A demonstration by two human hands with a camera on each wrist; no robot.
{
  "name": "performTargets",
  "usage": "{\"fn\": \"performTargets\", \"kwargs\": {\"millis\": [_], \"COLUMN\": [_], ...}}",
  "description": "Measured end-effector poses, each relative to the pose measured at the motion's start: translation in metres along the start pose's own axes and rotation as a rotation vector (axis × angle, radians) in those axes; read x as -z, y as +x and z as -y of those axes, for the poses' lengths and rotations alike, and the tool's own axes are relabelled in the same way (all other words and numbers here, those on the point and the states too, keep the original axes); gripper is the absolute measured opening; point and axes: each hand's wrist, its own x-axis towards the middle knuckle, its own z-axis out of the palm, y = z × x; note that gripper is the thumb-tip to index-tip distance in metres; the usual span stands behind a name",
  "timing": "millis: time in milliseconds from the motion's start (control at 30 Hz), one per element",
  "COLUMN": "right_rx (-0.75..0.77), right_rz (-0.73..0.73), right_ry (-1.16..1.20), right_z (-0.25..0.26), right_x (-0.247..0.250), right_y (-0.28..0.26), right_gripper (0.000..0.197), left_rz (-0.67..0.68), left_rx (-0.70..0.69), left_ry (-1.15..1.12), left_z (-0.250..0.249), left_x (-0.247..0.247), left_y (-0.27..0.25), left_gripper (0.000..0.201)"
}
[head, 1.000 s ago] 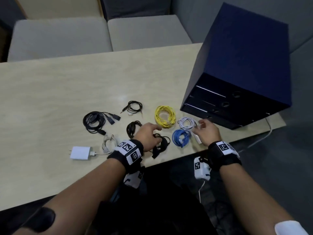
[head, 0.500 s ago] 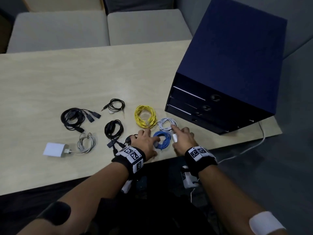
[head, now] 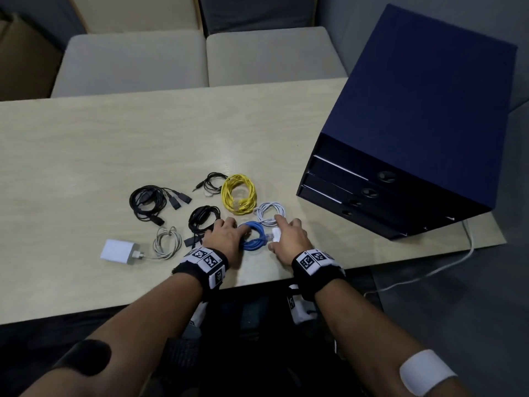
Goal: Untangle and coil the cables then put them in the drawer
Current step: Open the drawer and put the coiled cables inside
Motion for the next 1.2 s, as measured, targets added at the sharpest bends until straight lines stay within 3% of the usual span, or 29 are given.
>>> {"fn": "performTargets", "kwargs": {"millis": [233,367,500,600,800,933,1067,1200], "right_rx": [-0.002,-0.069,-0.210,-0.251,-0.269,-0.256,-0.243,-0.245], "right_rz": [-0.015,-0.134,-0.191,-0.200,-0.096,-0.117,-0.119,-0.122], "right_ry": [0.080,0.128,0.156,0.161,0.149,0.168,0.129,0.099], "right_z": [0.003,-0.024,-0.061,-0.076,-0.088,-0.092,-0.093,-0.090], "right_x": [0.005,0.024,0.044,0.054,0.063,0.065,0.061,0.042], "right_y": [-0.003,-0.008,-0.008,-0.006,0.003,0.002,-0.009,-0.030], "right_gripper": [0.069,0.064,0.075,0.084,0.088,0.078,0.070,0.070], "left_rz": [0.018,-0.029,-0.150,-0.217,-0.208,-0.125,0.054,0.087], "left_rx": [-0.022,-0.043,-0.082,-0.106,-0.138,-0.177,-0.289,-0.277], "left_ry": [-0.034,-0.043,-0.062,-0.067,-0.089,-0.045,0.178,0.307], "left_z": [0.014,0.011,-0.001,-0.018,-0.044,-0.049,-0.056,-0.056], "left_x": [0.005,0.011,0.019,0.024,0.020,0.012,0.001,-0.005], "left_y": [0.002,-0.004,-0.008,-0.006,-0.001,-0.003,-0.003,-0.004], "left_gripper": [0.072,0.050,0.031,0.032,0.034,0.043,0.051,0.048]}}
